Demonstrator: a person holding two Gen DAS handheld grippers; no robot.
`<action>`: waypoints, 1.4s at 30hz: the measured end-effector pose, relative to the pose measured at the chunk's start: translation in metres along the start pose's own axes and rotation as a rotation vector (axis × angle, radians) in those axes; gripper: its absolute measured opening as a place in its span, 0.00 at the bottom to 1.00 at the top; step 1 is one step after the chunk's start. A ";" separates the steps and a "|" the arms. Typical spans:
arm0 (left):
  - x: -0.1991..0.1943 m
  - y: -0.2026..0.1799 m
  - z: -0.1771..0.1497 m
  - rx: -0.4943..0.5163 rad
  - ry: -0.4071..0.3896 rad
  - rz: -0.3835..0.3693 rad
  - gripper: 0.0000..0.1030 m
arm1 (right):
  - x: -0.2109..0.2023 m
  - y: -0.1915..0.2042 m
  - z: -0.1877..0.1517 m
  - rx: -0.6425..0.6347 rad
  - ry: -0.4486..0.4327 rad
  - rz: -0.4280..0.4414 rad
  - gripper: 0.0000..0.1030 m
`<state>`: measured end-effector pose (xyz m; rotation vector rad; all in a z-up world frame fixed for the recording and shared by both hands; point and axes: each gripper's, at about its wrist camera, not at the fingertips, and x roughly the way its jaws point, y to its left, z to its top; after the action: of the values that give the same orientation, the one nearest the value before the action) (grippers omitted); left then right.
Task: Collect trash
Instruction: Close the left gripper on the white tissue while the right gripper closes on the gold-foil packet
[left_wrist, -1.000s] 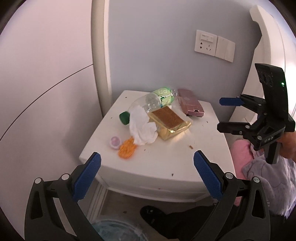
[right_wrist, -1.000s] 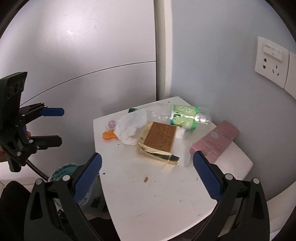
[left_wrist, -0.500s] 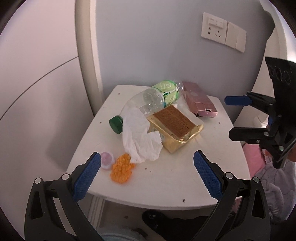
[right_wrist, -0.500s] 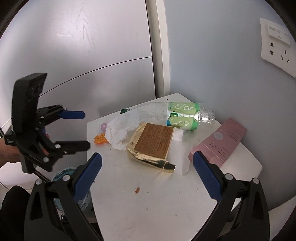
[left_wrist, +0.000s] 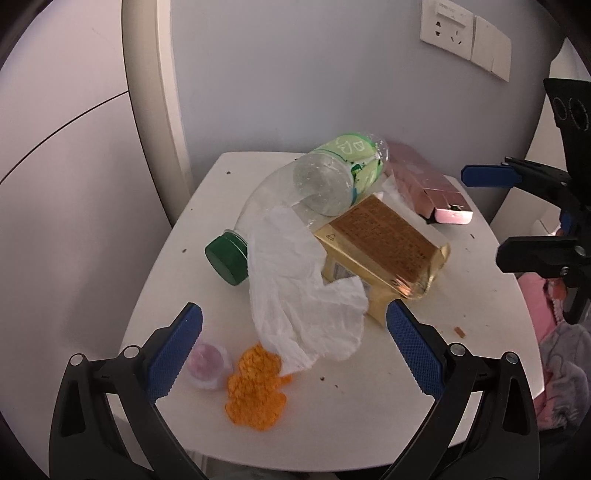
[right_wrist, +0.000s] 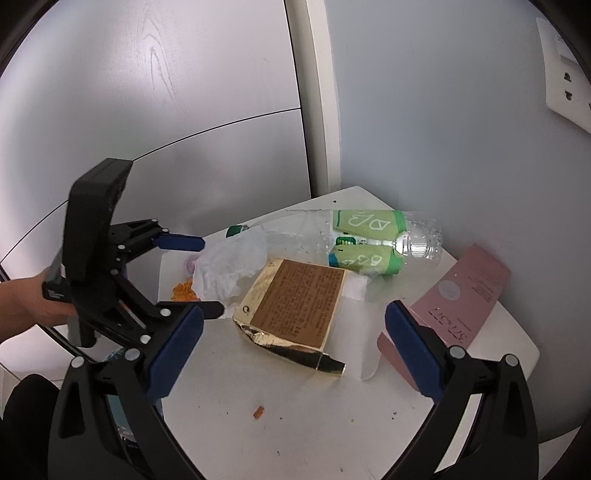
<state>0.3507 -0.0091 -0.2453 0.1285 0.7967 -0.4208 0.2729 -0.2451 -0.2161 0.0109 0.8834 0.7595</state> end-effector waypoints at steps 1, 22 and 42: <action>0.001 0.001 0.001 -0.001 -0.003 -0.006 0.94 | 0.001 0.000 0.000 0.000 -0.001 0.001 0.93; 0.011 0.005 0.000 0.009 -0.003 -0.062 0.16 | 0.041 0.007 0.010 0.065 0.070 -0.007 0.93; 0.007 0.015 -0.005 -0.034 -0.040 -0.113 0.16 | 0.092 0.014 0.017 0.143 0.176 -0.134 0.93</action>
<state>0.3580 0.0039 -0.2540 0.0438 0.7736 -0.5151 0.3127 -0.1745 -0.2645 0.0113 1.0940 0.5768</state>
